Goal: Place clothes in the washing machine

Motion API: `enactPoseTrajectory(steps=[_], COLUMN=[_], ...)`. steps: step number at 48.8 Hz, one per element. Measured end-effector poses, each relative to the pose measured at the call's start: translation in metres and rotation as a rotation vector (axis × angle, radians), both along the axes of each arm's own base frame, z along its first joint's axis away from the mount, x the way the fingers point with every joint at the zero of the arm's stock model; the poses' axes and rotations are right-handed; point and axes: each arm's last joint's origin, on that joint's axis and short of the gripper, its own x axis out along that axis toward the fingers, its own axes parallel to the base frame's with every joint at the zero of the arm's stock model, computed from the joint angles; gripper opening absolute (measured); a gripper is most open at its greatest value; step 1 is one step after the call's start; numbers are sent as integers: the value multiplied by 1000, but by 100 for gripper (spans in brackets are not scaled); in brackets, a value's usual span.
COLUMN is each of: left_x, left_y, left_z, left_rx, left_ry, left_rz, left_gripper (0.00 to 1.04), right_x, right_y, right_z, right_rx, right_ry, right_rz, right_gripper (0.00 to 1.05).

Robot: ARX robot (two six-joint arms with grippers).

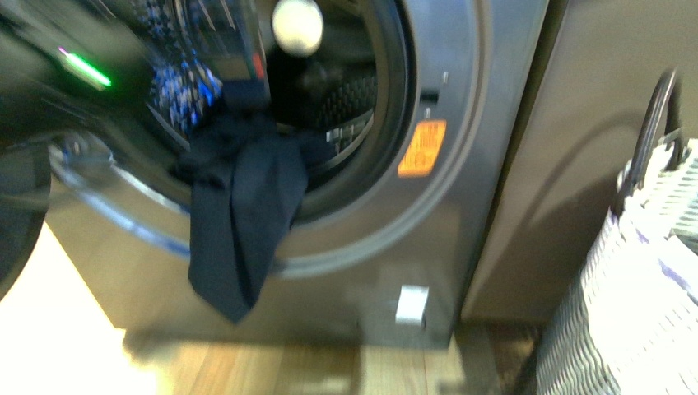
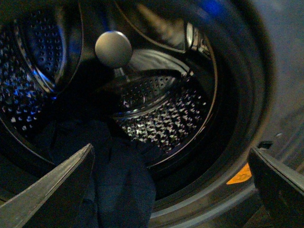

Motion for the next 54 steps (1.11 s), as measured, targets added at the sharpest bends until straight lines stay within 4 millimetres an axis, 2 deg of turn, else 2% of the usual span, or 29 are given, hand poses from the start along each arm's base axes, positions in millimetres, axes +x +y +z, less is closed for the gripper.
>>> enactPoseTrajectory(steps=[5, 8, 21, 24, 28, 33, 41, 46, 54], left_x=[-33, -48, -112, -125, -147, -162, -165, -168, -172], left_y=[5, 8, 18, 21, 31, 45, 57, 65, 74], left_z=[38, 54, 95, 98, 82, 51, 13, -8, -33], left_rx=[-6, -11, 3, 3, 43, 52, 63, 59, 60], left_ry=[-6, -5, -106, -80, 14, 28, 49, 45, 47], left_rz=[-13, -20, -18, 55, 173, 184, 185, 192, 190], left_gripper=[98, 98, 98, 93, 78, 59, 28, 3, 4], right_x=[0, 0, 0, 0, 0, 0, 0, 0, 0], right_y=[0, 0, 0, 0, 0, 0, 0, 0, 0], right_z=[0, 0, 0, 0, 0, 0, 0, 0, 0], right_rx=[0, 0, 0, 0, 0, 0, 0, 0, 0], right_ry=[0, 0, 0, 0, 0, 0, 0, 0, 0], right_rz=[0, 0, 0, 0, 0, 0, 0, 0, 0], right_gripper=[2, 2, 2, 2, 2, 2, 2, 2, 2])
